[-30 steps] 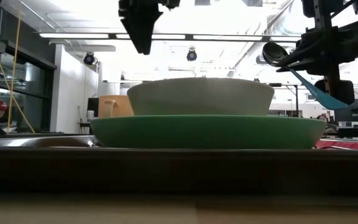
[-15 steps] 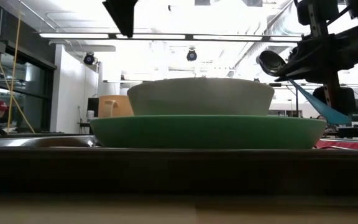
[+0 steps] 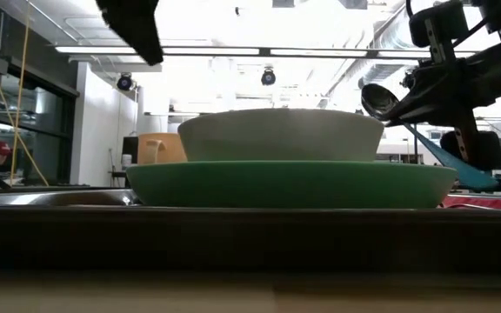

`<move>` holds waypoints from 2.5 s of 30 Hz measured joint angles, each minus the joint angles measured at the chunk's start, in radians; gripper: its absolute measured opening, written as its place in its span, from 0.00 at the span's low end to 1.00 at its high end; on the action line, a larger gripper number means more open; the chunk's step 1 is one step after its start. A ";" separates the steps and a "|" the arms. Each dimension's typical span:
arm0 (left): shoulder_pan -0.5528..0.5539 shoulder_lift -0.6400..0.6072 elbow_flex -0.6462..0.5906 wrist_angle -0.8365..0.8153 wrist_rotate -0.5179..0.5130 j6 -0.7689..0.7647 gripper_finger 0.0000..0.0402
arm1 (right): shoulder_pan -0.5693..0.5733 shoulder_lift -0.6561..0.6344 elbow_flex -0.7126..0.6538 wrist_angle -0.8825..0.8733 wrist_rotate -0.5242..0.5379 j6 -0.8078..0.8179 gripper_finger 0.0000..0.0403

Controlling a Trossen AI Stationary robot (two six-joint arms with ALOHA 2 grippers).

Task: Set up tray
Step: Put the blue spoon to the left of the blue fork on the red napkin

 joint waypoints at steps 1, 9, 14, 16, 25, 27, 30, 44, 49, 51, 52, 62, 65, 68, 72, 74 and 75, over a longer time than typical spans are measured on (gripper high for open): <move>0.000 -0.021 -0.026 0.024 0.007 0.014 0.70 | 0.000 0.001 0.001 0.002 -0.001 0.004 0.00; 0.001 -0.172 -0.156 0.103 0.019 0.073 0.70 | 0.000 0.061 0.000 -0.002 -0.020 0.060 0.00; 0.001 -0.274 -0.236 0.144 0.013 0.108 0.70 | 0.000 0.107 0.001 0.022 -0.033 0.088 0.00; 0.001 -0.316 -0.271 0.206 0.011 0.134 0.70 | 0.000 0.127 0.001 0.024 -0.036 0.104 0.00; 0.002 -0.437 -0.402 0.300 0.023 0.168 0.70 | -0.001 0.195 0.002 0.056 -0.045 0.150 0.00; 0.002 -0.451 -0.416 0.270 0.039 0.172 0.70 | -0.001 0.197 0.003 0.056 -0.047 0.161 0.00; 0.001 -0.458 -0.413 0.286 0.037 0.175 0.70 | -0.002 0.204 0.003 0.061 -0.041 0.179 0.00; 0.001 -0.470 -0.415 0.232 0.028 0.209 0.70 | -0.002 0.198 0.001 0.142 -0.084 0.218 0.00; 0.001 -0.470 -0.415 0.228 0.011 0.222 0.70 | 0.019 0.198 0.001 0.105 -0.097 0.247 0.00; 0.001 -0.470 -0.422 0.242 0.010 0.229 0.70 | 0.026 0.198 0.001 0.100 -0.093 0.249 0.00; 0.001 -0.471 -0.434 0.261 0.009 0.230 0.70 | 0.026 0.198 0.001 0.097 -0.089 0.250 0.00; 0.001 -0.513 -0.598 0.492 0.055 0.227 0.70 | 0.026 0.197 0.004 0.051 -0.086 0.260 0.00; 0.002 -0.523 -0.623 0.500 0.059 0.224 0.70 | 0.025 0.197 0.005 0.025 -0.083 0.265 0.00; 0.002 -0.524 -0.623 0.514 0.059 0.227 0.70 | 0.022 0.198 0.005 0.007 -0.076 0.265 0.00; 0.002 -0.525 -0.624 0.512 0.059 0.228 0.70 | 0.015 0.198 0.005 -0.043 -0.083 0.268 0.00; 0.002 -0.524 -0.624 0.512 0.059 0.228 0.70 | 0.015 0.198 0.005 -0.058 -0.086 0.268 0.00; 0.002 -0.524 -0.624 0.513 0.059 0.228 0.70 | 0.015 0.198 0.005 -0.061 -0.086 0.268 0.00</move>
